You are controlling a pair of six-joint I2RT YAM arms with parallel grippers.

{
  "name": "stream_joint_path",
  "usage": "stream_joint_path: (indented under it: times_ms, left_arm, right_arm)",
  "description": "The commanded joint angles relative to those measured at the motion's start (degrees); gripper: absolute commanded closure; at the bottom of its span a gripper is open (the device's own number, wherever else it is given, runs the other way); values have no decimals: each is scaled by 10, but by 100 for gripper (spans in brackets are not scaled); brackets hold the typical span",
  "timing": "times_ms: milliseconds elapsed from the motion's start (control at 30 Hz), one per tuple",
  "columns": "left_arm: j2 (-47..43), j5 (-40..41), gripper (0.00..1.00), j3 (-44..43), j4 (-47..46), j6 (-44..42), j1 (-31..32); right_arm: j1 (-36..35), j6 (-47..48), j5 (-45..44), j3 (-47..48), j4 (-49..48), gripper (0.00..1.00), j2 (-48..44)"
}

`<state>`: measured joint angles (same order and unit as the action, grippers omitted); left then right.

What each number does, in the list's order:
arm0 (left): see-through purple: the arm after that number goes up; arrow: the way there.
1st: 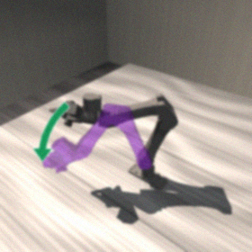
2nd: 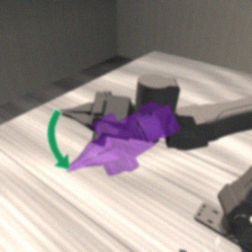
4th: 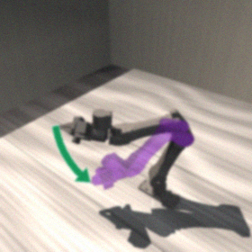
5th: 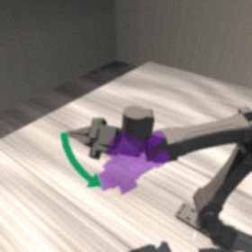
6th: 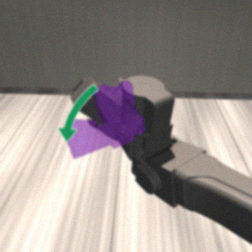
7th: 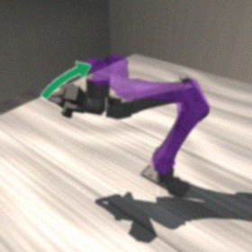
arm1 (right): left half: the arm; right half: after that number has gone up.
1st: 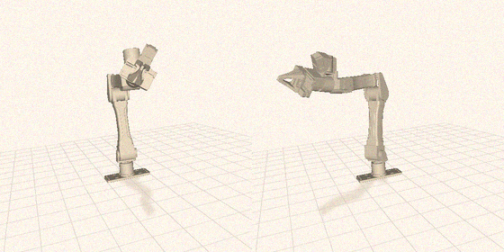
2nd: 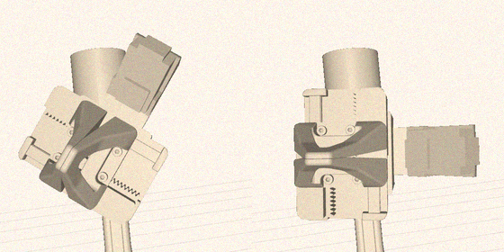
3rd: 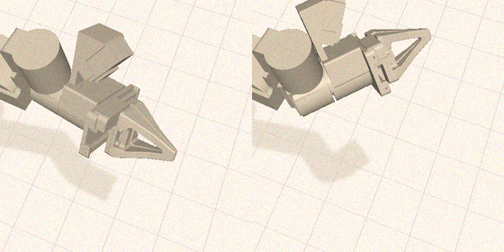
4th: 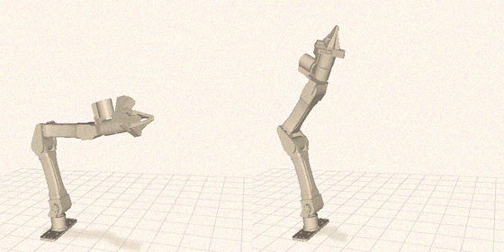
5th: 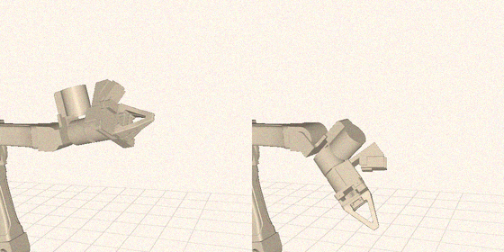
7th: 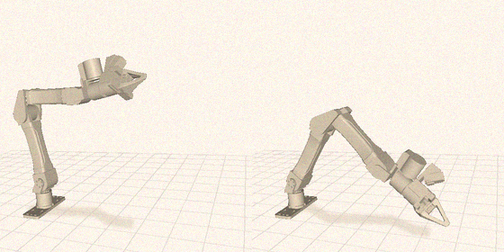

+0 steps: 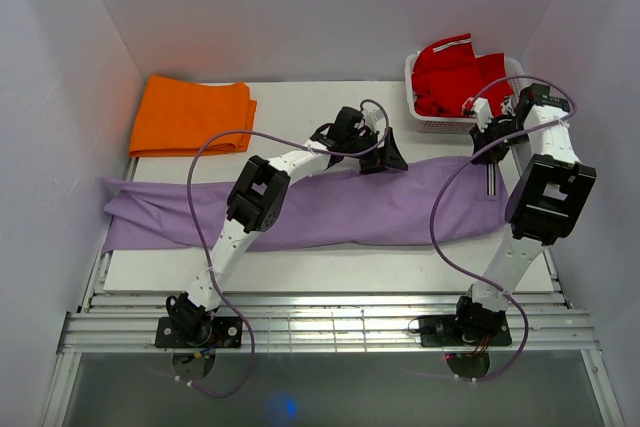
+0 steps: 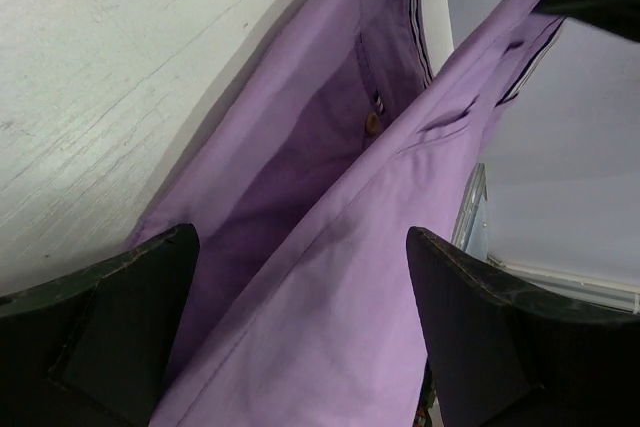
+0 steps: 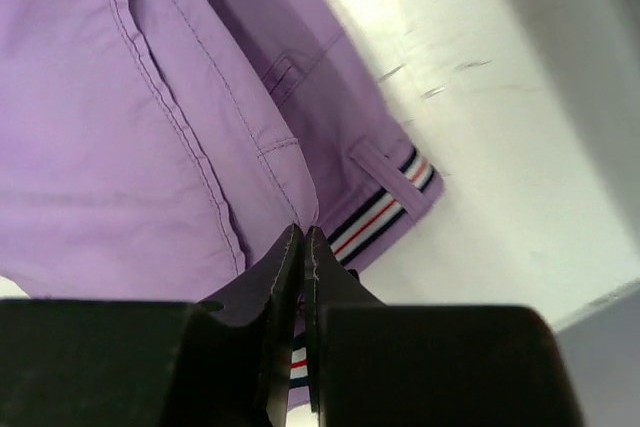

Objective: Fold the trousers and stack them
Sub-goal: Fold the trousers

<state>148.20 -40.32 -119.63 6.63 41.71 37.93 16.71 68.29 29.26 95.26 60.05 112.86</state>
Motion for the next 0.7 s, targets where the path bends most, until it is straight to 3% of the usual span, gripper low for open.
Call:
stream_joint_path:
  times_ms: [0, 167, 667]
  left_arm:
    - [-11, 34, 2, 31, 61, 0, -10]
    - [-12, 32, 2, 34, 62, 1, -12]
    - [-48, 52, 2, 97, 49, -3, -38]
  right_arm:
    - [0, -24, 31, 74, -18, 92, -9]
    - [-3, -27, 43, 113, -5, 92, 33]
    - [-52, -126, -32, 50, -216, 92, 146]
